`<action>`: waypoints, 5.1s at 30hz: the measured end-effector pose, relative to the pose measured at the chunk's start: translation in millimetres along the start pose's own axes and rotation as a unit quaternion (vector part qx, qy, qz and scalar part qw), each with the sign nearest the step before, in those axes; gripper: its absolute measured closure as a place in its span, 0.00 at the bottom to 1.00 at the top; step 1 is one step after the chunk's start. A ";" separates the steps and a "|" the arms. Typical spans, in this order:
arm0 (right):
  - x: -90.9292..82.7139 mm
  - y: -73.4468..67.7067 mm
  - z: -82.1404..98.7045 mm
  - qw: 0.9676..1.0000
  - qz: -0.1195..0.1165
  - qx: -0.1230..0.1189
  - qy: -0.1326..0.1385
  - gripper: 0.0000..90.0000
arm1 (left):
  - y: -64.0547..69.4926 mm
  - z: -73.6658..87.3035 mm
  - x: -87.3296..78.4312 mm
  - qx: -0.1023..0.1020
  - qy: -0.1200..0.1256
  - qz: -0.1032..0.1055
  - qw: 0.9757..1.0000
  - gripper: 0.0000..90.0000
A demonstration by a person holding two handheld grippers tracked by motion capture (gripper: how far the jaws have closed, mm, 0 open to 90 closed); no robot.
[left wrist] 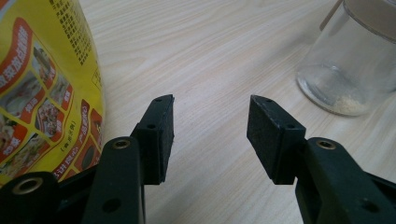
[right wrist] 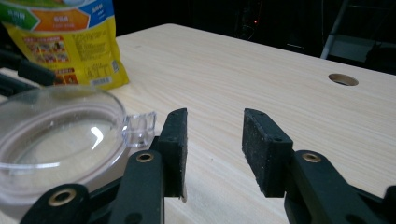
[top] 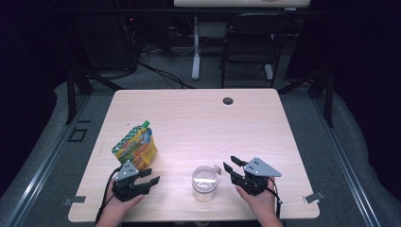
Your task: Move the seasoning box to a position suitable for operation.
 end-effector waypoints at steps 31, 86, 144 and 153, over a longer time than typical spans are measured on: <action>27.4 -12.5 31.3 0.995 -0.066 0.006 -0.074 0.76 | -0.1 1.4 -0.8 0.002 -0.002 -0.001 1.000 0.57; 40.8 -19.3 26.3 0.998 -0.015 -0.012 -0.053 0.95 | 1.4 1.8 1.0 0.002 -0.003 0.001 1.000 0.57; 4.6 -3.4 28.5 0.997 0.040 0.027 -0.053 0.78 | 12.5 -8.7 17.6 0.027 -0.009 0.023 0.999 0.57; -9.6 5.5 20.2 0.996 0.046 0.064 -0.031 0.83 | 18.3 -11.5 22.5 0.028 -0.011 0.033 0.999 0.58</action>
Point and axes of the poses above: each handheld gripper's, and its own axes: x roughly forward along the jaws, z roughly out of its underside, y roughly to its right, the point moved 8 cm from there along x, roughly forward along the jaws, and after that the axes turned 2 degrees about -x, right-handed, at the moved point
